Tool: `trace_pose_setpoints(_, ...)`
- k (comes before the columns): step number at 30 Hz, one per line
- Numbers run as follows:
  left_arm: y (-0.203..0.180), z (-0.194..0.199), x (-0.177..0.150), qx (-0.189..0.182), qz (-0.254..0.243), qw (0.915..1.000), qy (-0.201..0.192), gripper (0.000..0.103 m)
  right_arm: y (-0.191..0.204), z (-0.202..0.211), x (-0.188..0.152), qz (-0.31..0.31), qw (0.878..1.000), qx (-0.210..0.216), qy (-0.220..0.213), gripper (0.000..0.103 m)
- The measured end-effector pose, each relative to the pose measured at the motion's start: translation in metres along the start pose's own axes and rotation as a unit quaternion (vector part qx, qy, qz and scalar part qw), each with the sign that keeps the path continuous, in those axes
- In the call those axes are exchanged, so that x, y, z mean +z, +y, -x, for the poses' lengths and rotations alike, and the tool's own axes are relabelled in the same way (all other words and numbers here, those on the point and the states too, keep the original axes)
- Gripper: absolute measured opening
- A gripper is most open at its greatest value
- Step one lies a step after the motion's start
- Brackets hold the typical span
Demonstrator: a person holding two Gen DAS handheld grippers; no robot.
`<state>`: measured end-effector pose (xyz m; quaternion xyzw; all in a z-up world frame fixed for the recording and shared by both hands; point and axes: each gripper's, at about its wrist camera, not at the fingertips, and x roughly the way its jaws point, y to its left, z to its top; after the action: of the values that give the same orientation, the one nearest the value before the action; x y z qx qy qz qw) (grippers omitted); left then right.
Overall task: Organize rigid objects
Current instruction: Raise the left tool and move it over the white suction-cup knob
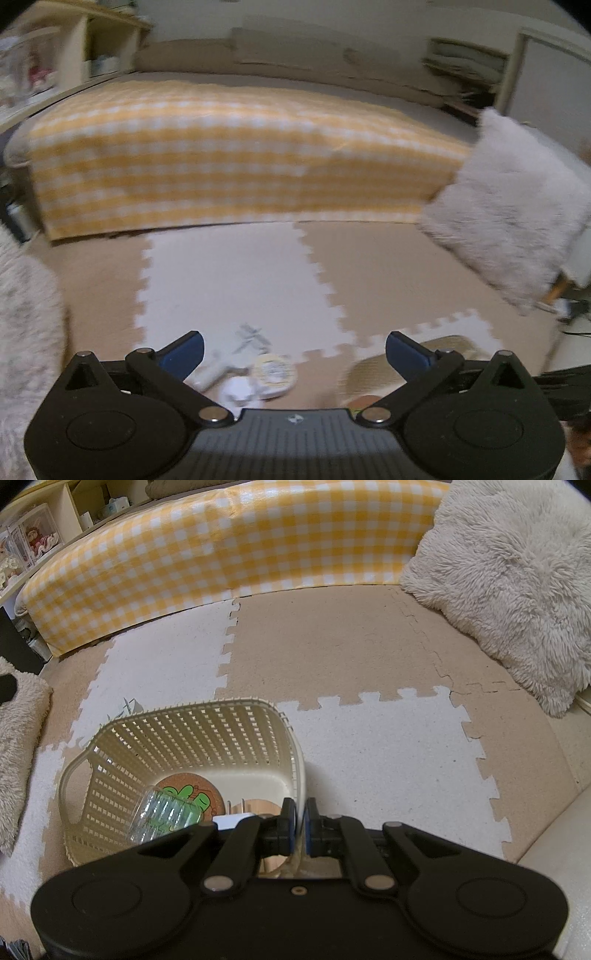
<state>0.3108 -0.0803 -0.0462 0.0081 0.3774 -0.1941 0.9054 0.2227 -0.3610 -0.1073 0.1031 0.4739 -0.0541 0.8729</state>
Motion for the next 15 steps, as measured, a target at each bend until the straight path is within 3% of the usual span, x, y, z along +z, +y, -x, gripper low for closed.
trace_pose_setpoints(7, 0.029, -0.03, -0.02, 0.041, 0.016, 0.9986, 0.031, 0.101, 0.0, 0.0, 0.0, 0.0, 1.0, 0.0, 0.0, 0.006)
trace_pose_setpoints(11, 0.034, -0.045, -0.031, 0.053, 0.004, 0.997, 0.055, 0.068, 0.0, 0.0, 0.0, 0.0, 1.0, 0.0, 0.0, 0.006)
trace_pose_setpoints(15, 0.036, -0.056, -0.04, 0.047, -0.002, 0.9971, 0.059, 0.06, 0.0, 0.0, 0.0, 0.0, 1.0, 0.0, 0.0, 0.006)
